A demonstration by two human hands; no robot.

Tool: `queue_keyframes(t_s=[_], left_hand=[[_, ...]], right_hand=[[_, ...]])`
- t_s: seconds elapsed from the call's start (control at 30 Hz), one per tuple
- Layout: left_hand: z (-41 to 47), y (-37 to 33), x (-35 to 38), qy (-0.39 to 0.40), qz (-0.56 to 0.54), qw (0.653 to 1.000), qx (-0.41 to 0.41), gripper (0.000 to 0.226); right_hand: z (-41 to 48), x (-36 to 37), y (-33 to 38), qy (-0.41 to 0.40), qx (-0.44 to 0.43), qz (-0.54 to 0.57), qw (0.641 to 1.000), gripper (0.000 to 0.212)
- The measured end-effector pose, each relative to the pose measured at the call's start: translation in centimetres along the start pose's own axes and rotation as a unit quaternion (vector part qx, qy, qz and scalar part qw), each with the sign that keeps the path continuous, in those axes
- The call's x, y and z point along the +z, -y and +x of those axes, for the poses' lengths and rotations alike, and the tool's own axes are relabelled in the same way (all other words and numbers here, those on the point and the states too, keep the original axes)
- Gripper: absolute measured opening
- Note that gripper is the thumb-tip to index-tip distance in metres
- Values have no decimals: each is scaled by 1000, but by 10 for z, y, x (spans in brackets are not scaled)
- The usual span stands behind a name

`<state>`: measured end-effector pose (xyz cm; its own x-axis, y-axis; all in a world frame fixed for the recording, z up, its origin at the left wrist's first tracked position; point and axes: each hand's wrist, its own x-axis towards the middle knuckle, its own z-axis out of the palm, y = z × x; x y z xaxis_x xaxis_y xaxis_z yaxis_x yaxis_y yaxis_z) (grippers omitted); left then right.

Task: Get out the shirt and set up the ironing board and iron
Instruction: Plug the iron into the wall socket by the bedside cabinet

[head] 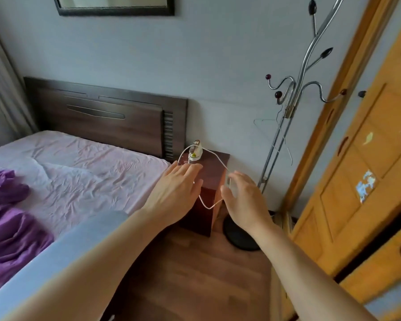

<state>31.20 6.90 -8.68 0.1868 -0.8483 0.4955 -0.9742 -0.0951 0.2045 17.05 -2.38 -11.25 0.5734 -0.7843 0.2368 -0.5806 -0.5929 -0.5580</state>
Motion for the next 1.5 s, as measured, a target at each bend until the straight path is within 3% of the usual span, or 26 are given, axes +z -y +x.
queue_keyframes(t_s=[0.3, 0.67, 0.83, 1.0, 1.23, 1.5], left_hand=[[102, 93, 85, 17, 6, 1000, 21, 30], [224, 237, 182, 78, 20, 997, -14, 25], [247, 276, 217, 106, 18, 991, -81, 49], [265, 316, 265, 117, 35, 983, -138, 53], [272, 374, 322, 123, 34, 980, -154, 46], [274, 436, 384, 149, 32, 977, -148, 55]], right_hand=[[141, 38, -29, -8, 17, 3, 1000, 49], [350, 126, -47, 71, -35, -34, 996, 37], [433, 186, -72, 133, -100, -68, 984, 25], [506, 263, -97, 225, -149, -135, 953, 25], [572, 389, -131, 302, -234, -229, 895, 27], [610, 494, -148, 343, -323, -385, 794, 30]])
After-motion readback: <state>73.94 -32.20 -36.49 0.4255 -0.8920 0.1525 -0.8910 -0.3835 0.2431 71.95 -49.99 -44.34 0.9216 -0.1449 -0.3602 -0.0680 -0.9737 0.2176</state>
